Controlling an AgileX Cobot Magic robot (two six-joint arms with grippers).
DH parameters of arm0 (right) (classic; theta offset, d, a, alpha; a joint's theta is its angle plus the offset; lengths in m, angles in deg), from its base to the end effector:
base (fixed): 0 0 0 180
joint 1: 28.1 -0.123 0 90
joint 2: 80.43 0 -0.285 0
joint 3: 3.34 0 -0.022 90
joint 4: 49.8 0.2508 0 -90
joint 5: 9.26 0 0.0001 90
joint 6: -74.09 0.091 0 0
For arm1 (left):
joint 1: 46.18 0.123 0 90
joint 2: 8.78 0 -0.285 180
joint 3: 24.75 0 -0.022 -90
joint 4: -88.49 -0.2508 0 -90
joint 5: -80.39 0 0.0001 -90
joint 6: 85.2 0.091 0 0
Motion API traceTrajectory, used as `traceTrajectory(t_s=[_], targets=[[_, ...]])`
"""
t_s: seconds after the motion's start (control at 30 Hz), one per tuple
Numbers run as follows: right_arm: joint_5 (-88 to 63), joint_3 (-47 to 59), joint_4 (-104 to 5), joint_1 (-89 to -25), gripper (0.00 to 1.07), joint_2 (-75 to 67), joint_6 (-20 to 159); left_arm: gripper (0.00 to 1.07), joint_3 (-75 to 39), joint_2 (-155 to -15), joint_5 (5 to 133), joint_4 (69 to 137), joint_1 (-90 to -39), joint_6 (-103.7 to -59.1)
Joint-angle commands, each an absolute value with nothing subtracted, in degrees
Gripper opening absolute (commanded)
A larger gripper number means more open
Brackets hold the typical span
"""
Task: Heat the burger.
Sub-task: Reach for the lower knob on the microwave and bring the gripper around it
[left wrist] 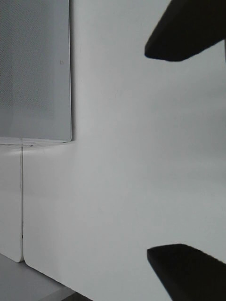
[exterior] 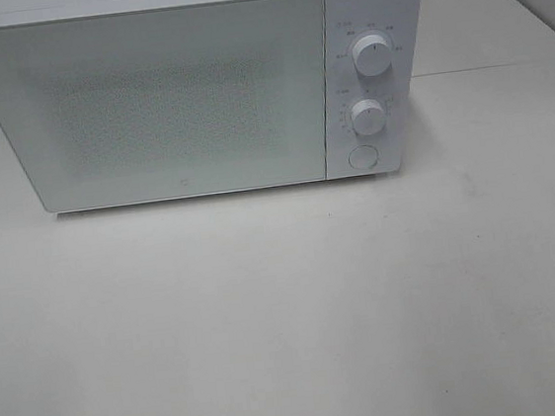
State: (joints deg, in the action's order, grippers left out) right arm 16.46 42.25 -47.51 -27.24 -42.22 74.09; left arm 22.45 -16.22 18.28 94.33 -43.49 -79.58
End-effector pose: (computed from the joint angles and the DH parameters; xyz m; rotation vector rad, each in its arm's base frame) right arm 0.1088 -0.0001 0.3178 0.0370 1.9109 0.0308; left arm -0.0094 -0.0086 0.2823 0.0599 2.0327 -0.0305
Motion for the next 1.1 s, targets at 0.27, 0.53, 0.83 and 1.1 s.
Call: traceTrajectory(t_s=[0.27, 0.53, 0.83, 1.1], targets=[[3.5, 42.0, -47.5, -26.8, 0.74, -31.8, 73.6, 0.98, 22.6, -15.0, 18.9, 94.3, -43.3, -79.9], [-9.3, 44.0, -48.7, -27.0, 0.74, -24.1, 73.7, 0.98, 22.6, -15.0, 18.9, 94.3, -43.3, -79.9], [-25.2, 48.5, -49.0, -27.0, 0.74, -17.5, 73.7, 0.98, 22.6, -15.0, 18.9, 94.3, -43.3, -79.9], [-42.2, 54.2, -49.3, -27.0, 0.74, -9.0, 73.5, 0.98, 22.6, -15.0, 18.9, 94.3, -43.3, -79.9]])
